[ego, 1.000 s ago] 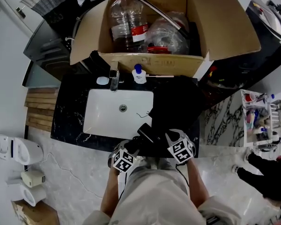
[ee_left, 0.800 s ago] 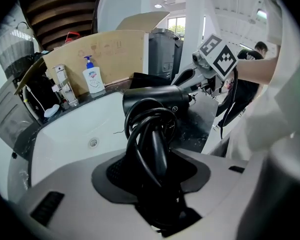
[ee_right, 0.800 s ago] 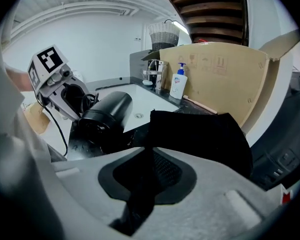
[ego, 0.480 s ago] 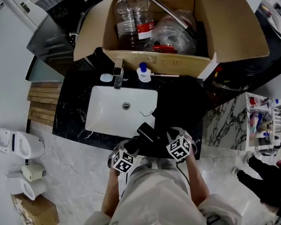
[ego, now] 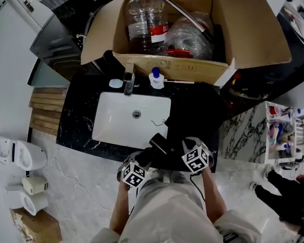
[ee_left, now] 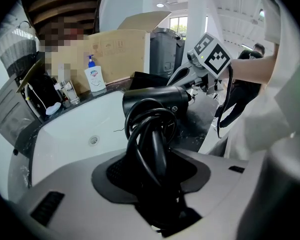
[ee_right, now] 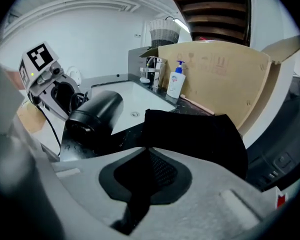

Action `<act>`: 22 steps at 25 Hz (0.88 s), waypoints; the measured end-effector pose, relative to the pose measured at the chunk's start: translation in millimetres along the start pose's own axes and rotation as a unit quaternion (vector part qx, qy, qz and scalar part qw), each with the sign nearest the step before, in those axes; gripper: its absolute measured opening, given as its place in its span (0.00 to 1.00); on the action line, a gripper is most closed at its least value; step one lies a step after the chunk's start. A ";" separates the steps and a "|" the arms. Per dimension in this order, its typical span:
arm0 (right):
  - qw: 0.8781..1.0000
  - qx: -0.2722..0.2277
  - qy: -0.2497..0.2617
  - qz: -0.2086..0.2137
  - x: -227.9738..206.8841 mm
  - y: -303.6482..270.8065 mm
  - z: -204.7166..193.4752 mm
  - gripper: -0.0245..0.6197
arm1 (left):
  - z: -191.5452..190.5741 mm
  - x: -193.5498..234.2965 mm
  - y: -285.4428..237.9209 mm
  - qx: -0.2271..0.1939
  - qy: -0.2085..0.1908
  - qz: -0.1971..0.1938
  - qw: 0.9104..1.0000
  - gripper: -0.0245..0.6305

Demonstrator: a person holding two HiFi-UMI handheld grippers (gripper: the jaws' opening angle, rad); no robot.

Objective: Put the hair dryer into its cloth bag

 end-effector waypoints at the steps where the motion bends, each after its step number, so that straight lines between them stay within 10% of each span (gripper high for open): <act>1: 1.000 -0.006 -0.006 -0.001 -1.3 3.4 2.2 0.06 | 1.1 -1.1 -0.4 -0.001 -0.002 -0.002 1.000 0.33; 22: 0.996 -0.079 -0.036 -0.016 -1.5 49.9 23.8 0.06 | 32.2 -17.7 -17.8 -0.013 -0.056 -0.049 0.997 0.33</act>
Point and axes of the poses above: the fingertips, and each gripper's own axes: y backward along the fingers, x to its left, z out of its top, the point moved 8 cm from there along y, backward along the fingers, and after that the axes turned 6 degrees about -y, right-handed, at the moved point
